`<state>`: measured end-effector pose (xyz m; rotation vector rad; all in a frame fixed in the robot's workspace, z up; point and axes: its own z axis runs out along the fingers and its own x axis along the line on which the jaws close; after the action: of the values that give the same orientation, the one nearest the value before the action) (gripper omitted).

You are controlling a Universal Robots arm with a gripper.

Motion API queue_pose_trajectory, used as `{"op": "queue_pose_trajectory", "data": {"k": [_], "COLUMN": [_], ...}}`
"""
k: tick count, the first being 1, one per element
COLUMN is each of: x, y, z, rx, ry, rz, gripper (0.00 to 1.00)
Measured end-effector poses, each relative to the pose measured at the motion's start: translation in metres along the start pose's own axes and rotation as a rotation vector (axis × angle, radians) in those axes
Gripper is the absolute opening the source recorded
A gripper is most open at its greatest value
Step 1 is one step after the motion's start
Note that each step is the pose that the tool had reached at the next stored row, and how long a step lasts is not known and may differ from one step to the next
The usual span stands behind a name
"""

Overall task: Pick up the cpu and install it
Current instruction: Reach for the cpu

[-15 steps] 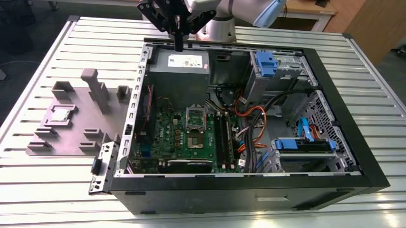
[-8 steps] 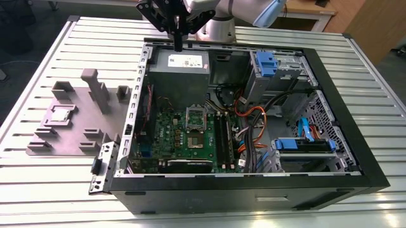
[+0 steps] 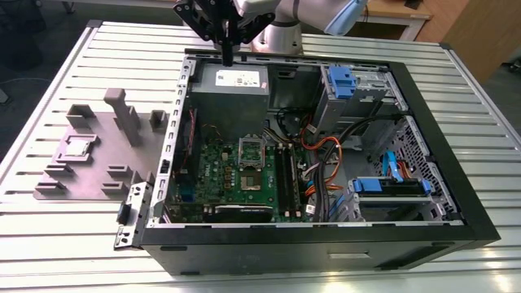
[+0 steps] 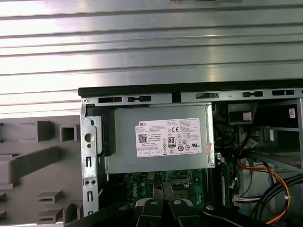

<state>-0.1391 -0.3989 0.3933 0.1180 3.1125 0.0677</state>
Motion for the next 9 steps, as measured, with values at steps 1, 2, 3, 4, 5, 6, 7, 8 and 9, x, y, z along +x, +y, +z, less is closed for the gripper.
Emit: {"op": "queue_pose_trajectory", "data": {"k": [1,2,3,4,5,6,7,8,9], "x": [0.0002,0.0004,0.0005,0.0007,0.0009,0.0011,0.0013,0.0015,0.0017], "y": [0.0,0.0,0.0,0.0,-0.0001,-0.0001,-0.0001,-0.0001,-0.0001], "z": [0.0,0.0,0.0,0.0,0.0,0.0,-0.0001,-0.0001,-0.0001], "rx": [0.0,0.0,0.0,0.0001,0.0,0.0001,0.0,0.0001,0.0], "ry": [0.0,0.0,0.0,0.0001,0.0,0.0,0.0,0.0,0.0], "rz": [0.0,0.0,0.0,0.0,0.0,0.0,0.0,0.0,0.0], "gripper": [0.11,0.11,0.11,0.11,0.11,0.11,0.11,0.11,0.11]}}
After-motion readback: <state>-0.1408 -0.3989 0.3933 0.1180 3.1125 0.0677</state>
